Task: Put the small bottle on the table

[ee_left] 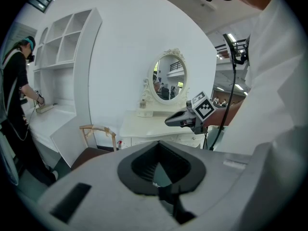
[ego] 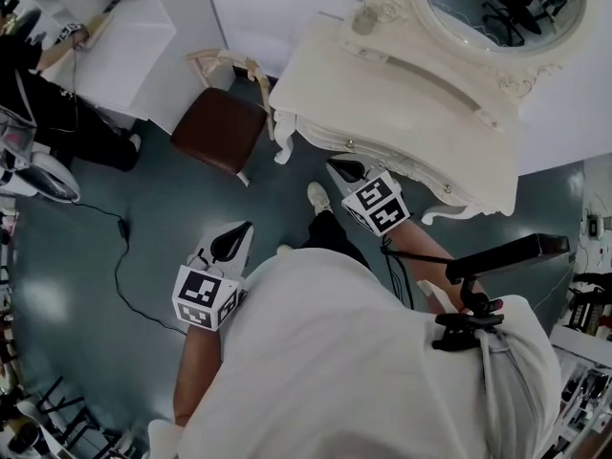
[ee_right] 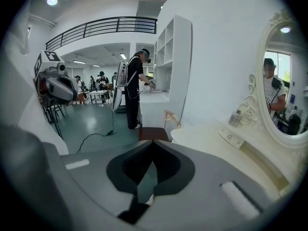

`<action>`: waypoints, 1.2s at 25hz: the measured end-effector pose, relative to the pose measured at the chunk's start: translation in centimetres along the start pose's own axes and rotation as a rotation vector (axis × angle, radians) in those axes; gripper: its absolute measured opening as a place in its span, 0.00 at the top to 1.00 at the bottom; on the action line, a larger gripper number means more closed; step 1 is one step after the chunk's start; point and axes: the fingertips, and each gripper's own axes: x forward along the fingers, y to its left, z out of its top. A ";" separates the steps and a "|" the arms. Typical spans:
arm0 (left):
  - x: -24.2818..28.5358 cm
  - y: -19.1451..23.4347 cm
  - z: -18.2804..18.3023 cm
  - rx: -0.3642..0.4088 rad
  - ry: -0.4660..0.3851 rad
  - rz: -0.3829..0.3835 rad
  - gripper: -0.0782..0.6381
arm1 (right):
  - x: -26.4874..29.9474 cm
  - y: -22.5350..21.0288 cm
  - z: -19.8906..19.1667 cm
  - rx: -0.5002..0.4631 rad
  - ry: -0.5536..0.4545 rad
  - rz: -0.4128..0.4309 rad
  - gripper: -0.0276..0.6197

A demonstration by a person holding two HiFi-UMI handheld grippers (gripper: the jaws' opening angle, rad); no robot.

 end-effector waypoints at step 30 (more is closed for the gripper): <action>8.4 2.8 4.1 -0.001 0.070 -0.051 0.89 | 2.5 -10.4 -0.5 0.054 0.018 -0.041 0.96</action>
